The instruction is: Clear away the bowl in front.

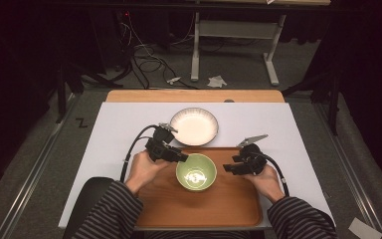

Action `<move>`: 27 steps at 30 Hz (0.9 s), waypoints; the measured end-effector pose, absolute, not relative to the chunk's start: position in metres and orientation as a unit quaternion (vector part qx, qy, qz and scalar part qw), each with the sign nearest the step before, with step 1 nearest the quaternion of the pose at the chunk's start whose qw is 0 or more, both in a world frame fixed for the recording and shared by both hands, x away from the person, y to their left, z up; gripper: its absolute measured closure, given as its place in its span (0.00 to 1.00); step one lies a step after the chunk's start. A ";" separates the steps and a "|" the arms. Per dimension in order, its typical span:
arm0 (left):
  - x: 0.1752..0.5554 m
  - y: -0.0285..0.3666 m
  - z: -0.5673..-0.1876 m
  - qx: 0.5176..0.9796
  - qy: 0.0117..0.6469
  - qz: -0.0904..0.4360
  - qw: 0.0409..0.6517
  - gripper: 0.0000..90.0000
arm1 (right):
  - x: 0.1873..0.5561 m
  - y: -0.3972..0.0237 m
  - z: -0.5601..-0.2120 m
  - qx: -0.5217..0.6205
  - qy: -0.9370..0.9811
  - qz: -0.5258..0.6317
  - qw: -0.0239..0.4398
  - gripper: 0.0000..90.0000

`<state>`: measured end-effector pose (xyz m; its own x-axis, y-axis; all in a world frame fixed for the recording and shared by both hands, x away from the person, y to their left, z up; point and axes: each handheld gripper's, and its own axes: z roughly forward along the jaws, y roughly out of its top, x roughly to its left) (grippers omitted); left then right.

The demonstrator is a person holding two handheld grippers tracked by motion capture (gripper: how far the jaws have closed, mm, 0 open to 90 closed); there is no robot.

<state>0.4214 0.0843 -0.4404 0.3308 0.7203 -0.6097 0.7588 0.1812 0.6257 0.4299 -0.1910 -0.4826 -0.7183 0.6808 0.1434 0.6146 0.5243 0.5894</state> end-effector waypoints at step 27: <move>0.443 0.127 -0.483 0.599 0.659 0.049 0.454 0.57 | 0.427 -0.191 -0.479 0.368 0.869 0.325 0.054 0.48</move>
